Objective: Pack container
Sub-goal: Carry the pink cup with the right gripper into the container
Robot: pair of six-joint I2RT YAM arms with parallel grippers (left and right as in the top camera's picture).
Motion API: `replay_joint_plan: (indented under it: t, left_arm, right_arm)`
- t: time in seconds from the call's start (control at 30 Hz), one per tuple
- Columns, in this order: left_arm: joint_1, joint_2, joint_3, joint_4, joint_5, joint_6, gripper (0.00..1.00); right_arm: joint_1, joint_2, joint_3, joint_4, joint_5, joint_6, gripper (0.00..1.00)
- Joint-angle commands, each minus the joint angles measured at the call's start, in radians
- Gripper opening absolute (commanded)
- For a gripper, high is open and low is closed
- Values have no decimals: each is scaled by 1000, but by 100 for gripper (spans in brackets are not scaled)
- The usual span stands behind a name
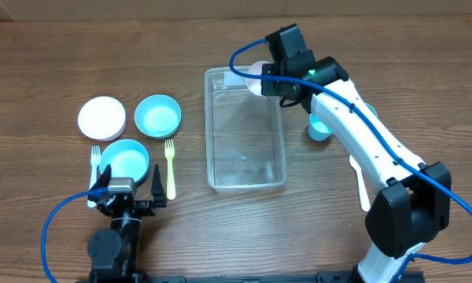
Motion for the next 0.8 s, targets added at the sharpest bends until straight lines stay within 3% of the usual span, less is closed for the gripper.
replay_joint_plan:
  t: [0.0,0.3,0.77]
  left_arm:
    - [6,-8,-5,3,11,19,100]
    - [6,-8,-5,3,11,19,100]
    - [6,-8,-5,3,11,19,100]
  right_arm:
    - [8,-13,35,-14,-34,50,4]
    - [45,148,35,41,-48,48,4]
    - [77,193,34,27,7,46,4]
